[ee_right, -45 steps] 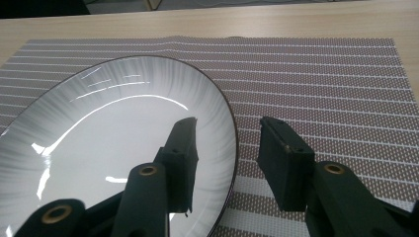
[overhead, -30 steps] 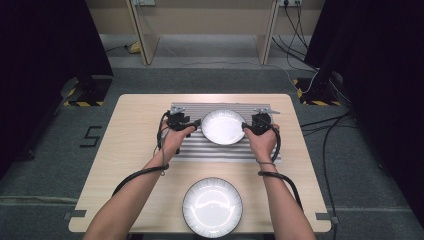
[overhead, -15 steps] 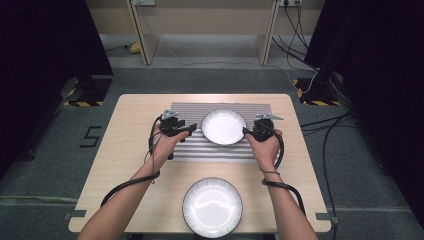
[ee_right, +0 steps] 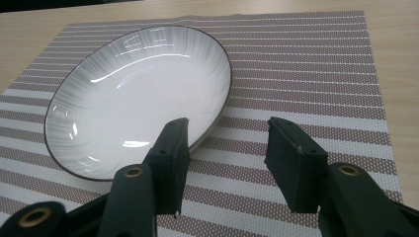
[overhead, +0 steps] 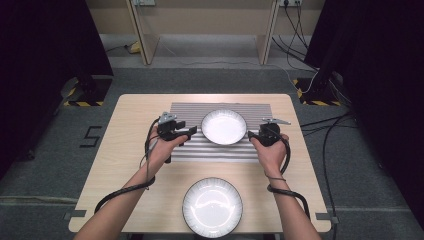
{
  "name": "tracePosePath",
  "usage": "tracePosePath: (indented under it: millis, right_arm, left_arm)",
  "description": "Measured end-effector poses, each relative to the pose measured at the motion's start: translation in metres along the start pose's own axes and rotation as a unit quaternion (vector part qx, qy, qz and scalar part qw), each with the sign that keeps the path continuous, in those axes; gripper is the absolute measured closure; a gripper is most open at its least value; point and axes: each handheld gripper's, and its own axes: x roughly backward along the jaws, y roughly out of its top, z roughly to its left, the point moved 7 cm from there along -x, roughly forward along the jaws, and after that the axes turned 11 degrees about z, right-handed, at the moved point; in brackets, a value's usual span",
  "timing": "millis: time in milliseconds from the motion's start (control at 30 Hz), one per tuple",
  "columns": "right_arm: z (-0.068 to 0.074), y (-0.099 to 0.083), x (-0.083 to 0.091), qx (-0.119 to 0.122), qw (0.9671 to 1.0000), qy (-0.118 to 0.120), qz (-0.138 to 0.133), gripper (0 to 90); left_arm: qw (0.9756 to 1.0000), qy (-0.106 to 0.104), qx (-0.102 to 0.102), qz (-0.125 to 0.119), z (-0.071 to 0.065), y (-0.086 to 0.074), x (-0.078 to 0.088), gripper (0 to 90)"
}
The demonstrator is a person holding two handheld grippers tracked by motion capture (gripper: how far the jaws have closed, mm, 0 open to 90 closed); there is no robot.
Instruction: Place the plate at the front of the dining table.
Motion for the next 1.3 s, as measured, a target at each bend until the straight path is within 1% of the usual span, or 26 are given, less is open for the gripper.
tracePosePath:
  millis: [100,133,167,333,400,500,567,633,800,900,1033,1167,1300]
  right_arm:
    - [-0.002,-0.002,0.004,-0.002,1.0,0.001,-0.002,51.1]
    - [-0.003,-0.003,0.006,0.0,1.0,0.001,-0.003,51.0]
    - [-0.003,-0.005,0.007,-0.001,1.0,0.002,-0.003,51.0]
    - [-0.007,-0.014,0.014,0.003,1.0,-0.005,-0.001,50.7]
    - [-0.008,-0.017,0.015,-0.002,1.0,-0.002,-0.001,50.6]
    - [-0.009,-0.02,0.017,0.0,1.0,-0.002,-0.001,50.5]
    - [-0.01,-0.023,0.019,-0.001,1.0,0.0,-0.002,50.5]
    - [-0.011,-0.025,0.02,-0.003,1.0,0.001,-0.003,50.4]
    - [-0.013,-0.031,0.025,-0.002,1.0,0.001,-0.005,50.3]
    - [-0.014,-0.035,0.028,-0.006,0.9999,0.003,-0.009,50.4]
    - [-0.02,-0.037,0.034,-0.01,0.9998,0.0,-0.019,50.5]
    - [-0.024,-0.042,0.038,-0.01,0.9998,-0.004,-0.019,50.5]
    - [-0.026,-0.046,0.042,-0.01,0.9998,-0.004,-0.019,50.3]
  left_arm:
    - [1.0,0.001,-0.006,0.0,0.0,-0.002,0.004,39.1]
    - [1.0,-0.002,-0.004,-0.001,-0.001,-0.003,0.005,39.1]
    - [1.0,-0.002,-0.006,0.002,0.0,-0.006,0.006,39.0]
    - [0.9999,0.005,-0.009,0.001,0.005,-0.013,0.012,38.9]
    - [1.0,0.004,-0.007,0.0,0.005,-0.016,0.015,38.9]
    - [1.0,0.004,-0.009,-0.002,0.006,-0.02,0.019,38.9]
    - [0.9999,0.007,-0.013,-0.003,0.006,-0.022,0.023,38.9]
    - [0.9999,0.004,-0.011,-0.004,0.006,-0.024,0.026,38.9]
    - [0.9998,0.003,-0.018,-0.005,0.005,-0.03,0.033,38.9]
    - [0.9999,0.001,-0.016,-0.006,0.006,-0.035,0.036,38.9]
    - [0.9999,0.002,-0.011,-0.009,0.008,-0.043,0.042,38.9]
    - [0.9999,0.005,-0.01,-0.01,0.011,-0.049,0.049,38.9]
    - [0.9999,0.008,-0.008,-0.011,0.015,-0.053,0.054,38.9]
